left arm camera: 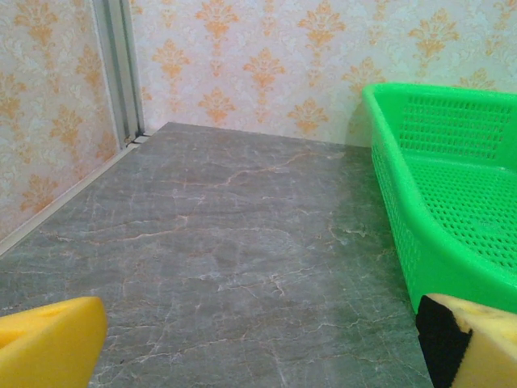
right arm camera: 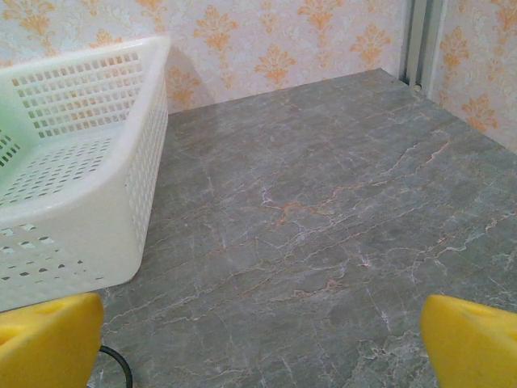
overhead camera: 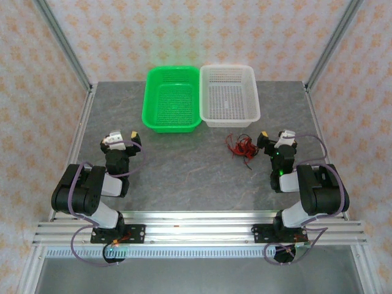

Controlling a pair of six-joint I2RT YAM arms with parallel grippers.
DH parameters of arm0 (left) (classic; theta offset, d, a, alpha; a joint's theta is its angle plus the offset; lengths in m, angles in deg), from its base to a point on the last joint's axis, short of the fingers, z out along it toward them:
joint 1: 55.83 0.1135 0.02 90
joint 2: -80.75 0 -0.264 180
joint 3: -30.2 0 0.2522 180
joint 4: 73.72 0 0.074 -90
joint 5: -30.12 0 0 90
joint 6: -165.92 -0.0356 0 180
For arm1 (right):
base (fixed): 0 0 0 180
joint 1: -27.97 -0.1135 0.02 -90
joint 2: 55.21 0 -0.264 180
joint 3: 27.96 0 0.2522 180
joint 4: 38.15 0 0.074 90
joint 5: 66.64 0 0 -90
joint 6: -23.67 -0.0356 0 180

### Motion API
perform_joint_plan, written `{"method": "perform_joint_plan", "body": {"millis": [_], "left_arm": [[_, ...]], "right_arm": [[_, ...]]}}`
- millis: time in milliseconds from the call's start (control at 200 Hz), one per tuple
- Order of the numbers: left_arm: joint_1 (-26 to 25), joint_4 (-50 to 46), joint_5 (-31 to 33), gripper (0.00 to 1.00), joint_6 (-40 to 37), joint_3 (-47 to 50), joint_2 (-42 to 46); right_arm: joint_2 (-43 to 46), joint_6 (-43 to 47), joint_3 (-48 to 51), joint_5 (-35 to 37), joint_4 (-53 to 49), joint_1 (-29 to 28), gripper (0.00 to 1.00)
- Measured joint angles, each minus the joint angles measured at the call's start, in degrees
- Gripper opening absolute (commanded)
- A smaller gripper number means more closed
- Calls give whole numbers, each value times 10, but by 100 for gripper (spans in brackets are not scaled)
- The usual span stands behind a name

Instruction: Untangle the cables

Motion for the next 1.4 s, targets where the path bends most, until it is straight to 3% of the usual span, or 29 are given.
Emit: {"method": "perform_joint_plan", "body": {"millis": [245, 375, 455, 671, 851, 1156, 1401], "left_arm": [[0, -2, 0, 99, 0, -5, 0], [0, -20, 1, 99, 0, -10, 5], [0, -54, 7, 99, 1, -13, 39], [0, -176, 71, 84, 46, -33, 215], [-4, -350, 84, 84, 141, -103, 329], [-40, -580, 34, 86, 284, -145, 445], [-94, -683, -25, 86, 344, -153, 462]], "right_arm": [[0, 0, 0, 0, -2, 0, 100], [9, -2, -7, 0, -23, 0, 87], [47, -2, -34, 4, -94, 0, 87], [159, -24, -120, 32, -259, -7, 89], [161, -60, -259, 66, -480, -87, 94], [161, -150, -386, 67, -810, -225, 98], [99, -189, -406, 70, -922, -260, 97]]}}
